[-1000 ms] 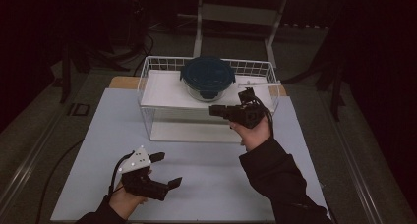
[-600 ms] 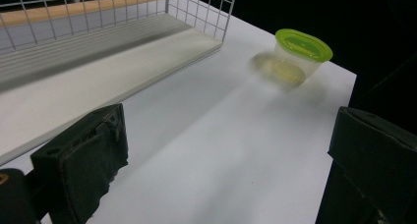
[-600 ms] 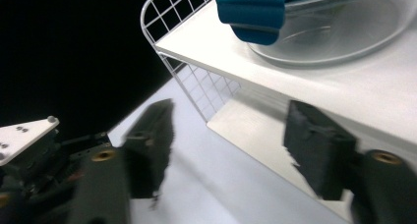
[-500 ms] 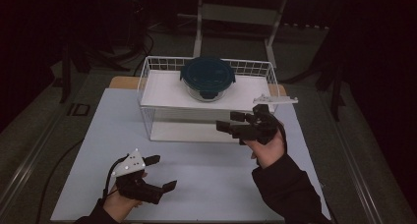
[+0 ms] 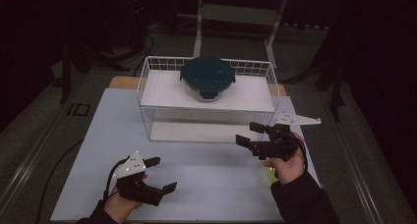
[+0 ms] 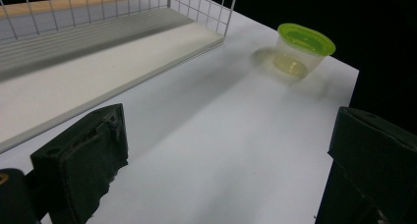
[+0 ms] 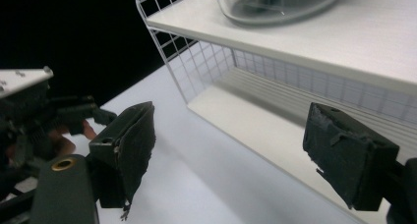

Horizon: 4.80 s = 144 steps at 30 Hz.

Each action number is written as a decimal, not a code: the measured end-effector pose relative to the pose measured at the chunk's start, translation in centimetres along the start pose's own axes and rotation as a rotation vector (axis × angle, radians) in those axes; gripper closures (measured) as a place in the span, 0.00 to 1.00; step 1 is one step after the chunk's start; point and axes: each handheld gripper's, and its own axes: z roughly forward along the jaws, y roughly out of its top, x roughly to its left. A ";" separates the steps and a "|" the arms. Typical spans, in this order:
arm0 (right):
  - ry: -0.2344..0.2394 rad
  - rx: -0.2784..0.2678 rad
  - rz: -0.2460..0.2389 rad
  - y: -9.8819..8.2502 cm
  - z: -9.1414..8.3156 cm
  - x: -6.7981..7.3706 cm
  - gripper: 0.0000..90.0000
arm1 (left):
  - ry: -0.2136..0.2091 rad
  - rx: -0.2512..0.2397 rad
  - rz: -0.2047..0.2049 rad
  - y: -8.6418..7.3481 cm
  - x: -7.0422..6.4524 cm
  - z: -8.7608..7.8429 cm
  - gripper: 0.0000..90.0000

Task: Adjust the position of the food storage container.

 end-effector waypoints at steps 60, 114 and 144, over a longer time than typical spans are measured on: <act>-0.454 0.108 0.209 -17.0 -12.8 -9.4 1.00 | -0.017 -0.001 -0.002 -0.4 0.0 0.2 0.01; -0.287 0.298 0.136 -16.8 -4.6 -7.9 1.00 | -0.015 -0.003 0.000 -0.4 0.1 0.1 0.01; -0.169 0.375 0.051 -14.6 1.2 -5.4 1.00 | -0.015 -0.005 0.000 -0.5 0.2 0.1 0.01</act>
